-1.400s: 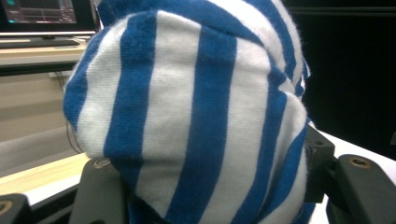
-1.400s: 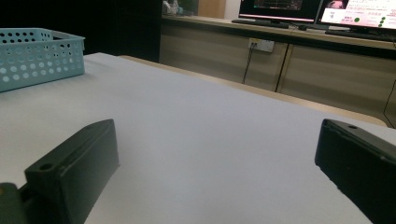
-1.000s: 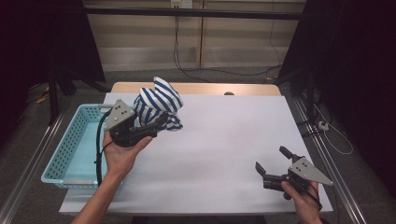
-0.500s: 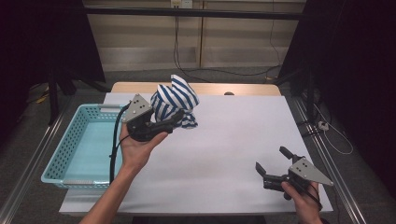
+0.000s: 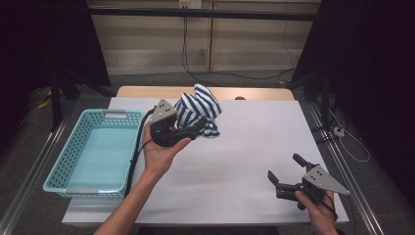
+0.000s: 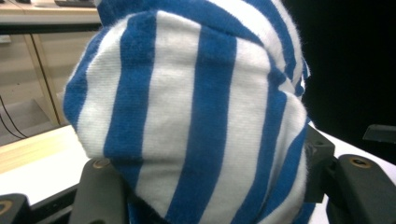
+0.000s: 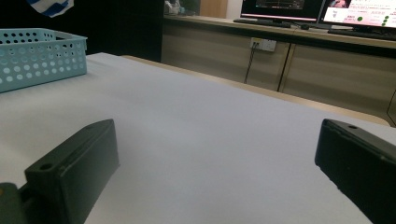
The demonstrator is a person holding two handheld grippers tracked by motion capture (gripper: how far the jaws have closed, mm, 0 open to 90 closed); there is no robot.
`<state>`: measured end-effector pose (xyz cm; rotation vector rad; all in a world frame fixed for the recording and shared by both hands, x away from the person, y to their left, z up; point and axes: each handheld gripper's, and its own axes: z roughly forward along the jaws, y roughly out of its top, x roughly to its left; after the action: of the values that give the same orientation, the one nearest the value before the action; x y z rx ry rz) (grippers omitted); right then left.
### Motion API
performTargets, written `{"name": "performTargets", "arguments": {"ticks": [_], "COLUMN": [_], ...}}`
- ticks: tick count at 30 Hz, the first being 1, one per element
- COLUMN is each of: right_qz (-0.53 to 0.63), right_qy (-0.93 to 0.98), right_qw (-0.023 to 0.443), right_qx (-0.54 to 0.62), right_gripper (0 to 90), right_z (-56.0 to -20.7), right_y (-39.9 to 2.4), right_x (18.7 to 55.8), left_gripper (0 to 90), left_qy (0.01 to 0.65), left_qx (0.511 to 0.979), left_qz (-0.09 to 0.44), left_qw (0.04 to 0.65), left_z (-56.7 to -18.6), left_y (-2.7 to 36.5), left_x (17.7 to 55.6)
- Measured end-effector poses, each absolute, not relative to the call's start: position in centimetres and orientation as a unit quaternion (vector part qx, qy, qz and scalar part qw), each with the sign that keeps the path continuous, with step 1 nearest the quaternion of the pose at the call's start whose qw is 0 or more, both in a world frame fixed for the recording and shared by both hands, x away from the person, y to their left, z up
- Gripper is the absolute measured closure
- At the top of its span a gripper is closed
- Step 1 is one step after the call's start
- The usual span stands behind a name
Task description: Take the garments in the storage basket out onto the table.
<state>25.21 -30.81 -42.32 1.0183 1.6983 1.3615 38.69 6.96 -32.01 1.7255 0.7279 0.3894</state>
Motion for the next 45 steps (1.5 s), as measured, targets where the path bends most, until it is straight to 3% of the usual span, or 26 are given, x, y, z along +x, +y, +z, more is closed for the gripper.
{"name": "performTargets", "arguments": {"ticks": [12, 30, 45], "right_qz": [0.53, 0.528, 0.529], "right_qy": [0.66, 0.662, 0.661], "right_qw": [0.361, 0.36, 0.36], "right_qx": [0.392, 0.393, 0.392], "right_gripper": [0.0, 0.0, 0.0], "right_z": [-42.4, -42.3, -42.4], "right_y": [-30.8, -30.8, -30.8], "right_x": [25.3, 25.2, 25.2], "left_gripper": [37.7, 36.3, 34.6], "left_qy": [0.321, 0.331, 0.332], "left_qx": [0.761, 0.796, 0.838], "left_qz": [0.138, 0.138, 0.081], "left_qw": [0.547, 0.488, 0.426], "left_z": [-34.1, -37.1, -40.6], "left_y": [5.5, 3.6, 1.9], "left_x": [40.7, 42.1, 42.8]}}
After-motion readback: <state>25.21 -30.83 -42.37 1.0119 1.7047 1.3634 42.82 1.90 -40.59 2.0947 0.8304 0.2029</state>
